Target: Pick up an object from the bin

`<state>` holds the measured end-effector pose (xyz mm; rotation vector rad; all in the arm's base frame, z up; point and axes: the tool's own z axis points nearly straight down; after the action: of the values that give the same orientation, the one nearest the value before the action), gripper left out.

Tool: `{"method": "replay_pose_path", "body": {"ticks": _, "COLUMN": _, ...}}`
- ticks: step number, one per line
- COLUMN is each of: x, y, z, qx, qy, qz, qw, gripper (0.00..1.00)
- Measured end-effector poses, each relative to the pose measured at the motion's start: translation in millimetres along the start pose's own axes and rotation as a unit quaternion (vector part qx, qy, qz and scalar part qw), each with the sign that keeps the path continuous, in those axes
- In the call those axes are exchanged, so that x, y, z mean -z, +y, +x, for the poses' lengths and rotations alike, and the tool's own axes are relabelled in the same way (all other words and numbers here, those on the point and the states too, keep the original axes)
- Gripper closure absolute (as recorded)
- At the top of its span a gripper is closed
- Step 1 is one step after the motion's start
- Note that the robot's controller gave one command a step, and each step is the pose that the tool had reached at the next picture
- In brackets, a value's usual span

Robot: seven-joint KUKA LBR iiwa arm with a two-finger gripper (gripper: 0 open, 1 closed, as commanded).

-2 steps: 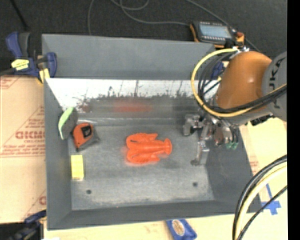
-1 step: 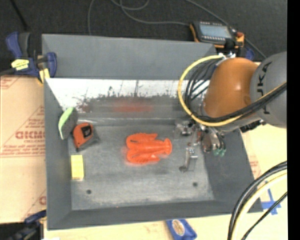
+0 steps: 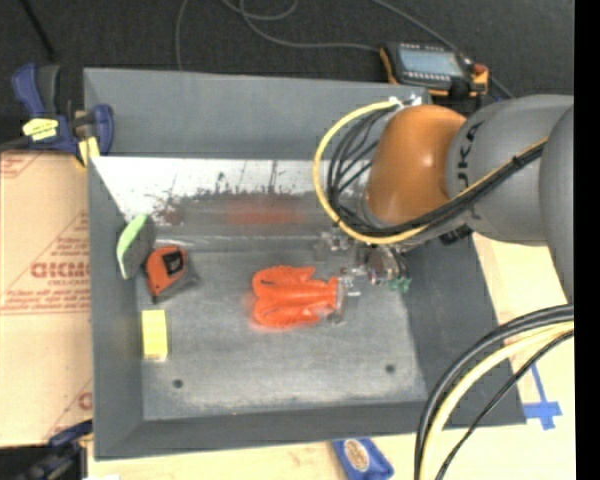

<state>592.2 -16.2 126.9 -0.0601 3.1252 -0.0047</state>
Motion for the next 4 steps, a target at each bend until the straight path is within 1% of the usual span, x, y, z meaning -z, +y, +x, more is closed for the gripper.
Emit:
{"method": "replay_pose_path", "body": {"ticks": 1, "x": -40.6, "y": 36.1, "z": 8.5, "qx": -0.031, "qy": 0.0047, "qz": -0.002, "qw": 0.9995, "gripper": 0.00}}
{"method": "replay_pose_path", "body": {"ticks": 2, "x": -54.3, "y": 49.8, "z": -35.0, "qx": -0.052, "qy": 0.0041, "qz": -0.002, "qw": 0.9987, "gripper": 1.00}}
{"method": "replay_pose_path", "body": {"ticks": 3, "x": -54.2, "y": 49.8, "z": -35.0, "qx": -0.051, "qy": 0.0040, "qz": -0.002, "qw": 0.9987, "gripper": 1.00}}
{"method": "replay_pose_path", "body": {"ticks": 4, "x": -54.4, "y": 31.9, "z": -32.4, "qx": -0.044, "qy": 0.0053, "qz": -0.002, "qw": 0.9990, "gripper": 1.00}}
